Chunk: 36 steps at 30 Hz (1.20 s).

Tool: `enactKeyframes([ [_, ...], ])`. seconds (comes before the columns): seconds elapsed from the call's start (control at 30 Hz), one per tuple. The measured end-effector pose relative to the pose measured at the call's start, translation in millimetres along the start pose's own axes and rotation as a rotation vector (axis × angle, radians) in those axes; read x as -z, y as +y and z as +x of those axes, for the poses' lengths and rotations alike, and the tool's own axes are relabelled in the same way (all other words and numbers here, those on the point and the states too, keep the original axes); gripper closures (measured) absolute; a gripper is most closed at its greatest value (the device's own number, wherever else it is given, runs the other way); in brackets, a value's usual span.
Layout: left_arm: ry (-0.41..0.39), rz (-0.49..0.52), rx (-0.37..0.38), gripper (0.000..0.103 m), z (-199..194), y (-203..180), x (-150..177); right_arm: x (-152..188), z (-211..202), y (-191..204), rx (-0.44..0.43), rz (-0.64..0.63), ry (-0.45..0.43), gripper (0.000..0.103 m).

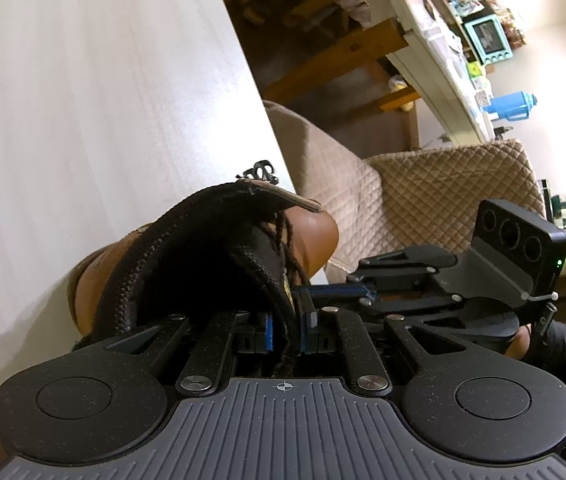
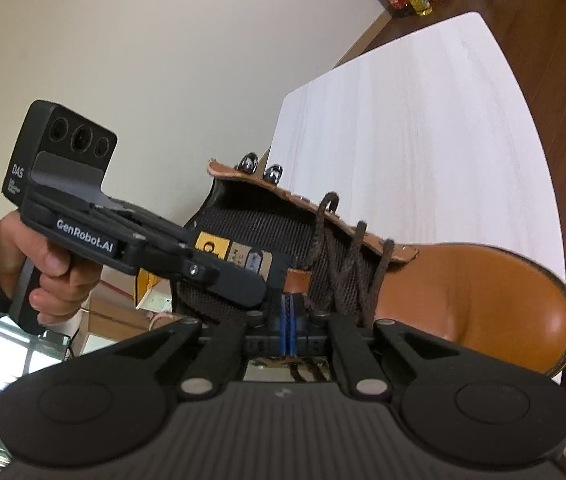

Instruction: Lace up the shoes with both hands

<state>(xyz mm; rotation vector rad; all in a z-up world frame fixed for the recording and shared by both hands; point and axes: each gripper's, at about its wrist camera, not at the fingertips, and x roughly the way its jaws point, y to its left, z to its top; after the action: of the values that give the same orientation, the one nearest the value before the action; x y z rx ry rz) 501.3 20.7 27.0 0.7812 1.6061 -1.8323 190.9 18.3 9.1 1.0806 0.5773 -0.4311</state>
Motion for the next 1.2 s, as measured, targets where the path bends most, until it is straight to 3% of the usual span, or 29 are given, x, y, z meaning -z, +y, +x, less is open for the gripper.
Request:
enactKeyframes([
  [0.07,-0.003,-0.003,0.000,0.092,0.4,0.2,-0.7,3.2,-3.4,-1.2,-0.004,0.014,0.010,0.085],
  [0.2,-0.003,-0.006,0.001,0.092,2.9,0.6,-2.2,4.8,-4.9,-3.1,-0.009,0.014,0.031,0.086],
  [0.23,-0.002,-0.005,0.002,0.092,3.5,-0.3,-2.7,4.3,-4.1,-3.4,-0.010,0.009,0.035,0.099],
  [0.33,0.001,0.001,-0.001,0.091,5.2,-3.2,-2.9,0.7,0.7,-2.8,-0.003,-0.018,0.032,0.100],
  [0.5,0.002,0.004,-0.009,0.092,4.6,-2.1,-2.9,-3.7,3.9,0.1,-0.004,-0.026,-0.005,0.099],
  [0.57,0.003,0.006,-0.009,0.092,4.4,-1.8,-3.0,-0.5,2.9,-0.8,-0.008,-0.021,0.019,0.089],
  [0.63,-0.001,0.008,-0.011,0.092,3.7,-1.3,-2.8,1.9,-0.7,-1.8,-0.003,-0.015,0.031,0.087],
  [0.87,-0.002,0.054,-0.037,0.092,4.3,-3.7,0.7,-8.1,-14.6,-1.2,0.013,-0.057,-0.056,0.087],
  [1.2,-0.030,0.095,-0.014,0.092,0.5,-2.8,5.5,-23.4,4.2,-7.9,-0.022,-0.104,-0.057,0.087],
])
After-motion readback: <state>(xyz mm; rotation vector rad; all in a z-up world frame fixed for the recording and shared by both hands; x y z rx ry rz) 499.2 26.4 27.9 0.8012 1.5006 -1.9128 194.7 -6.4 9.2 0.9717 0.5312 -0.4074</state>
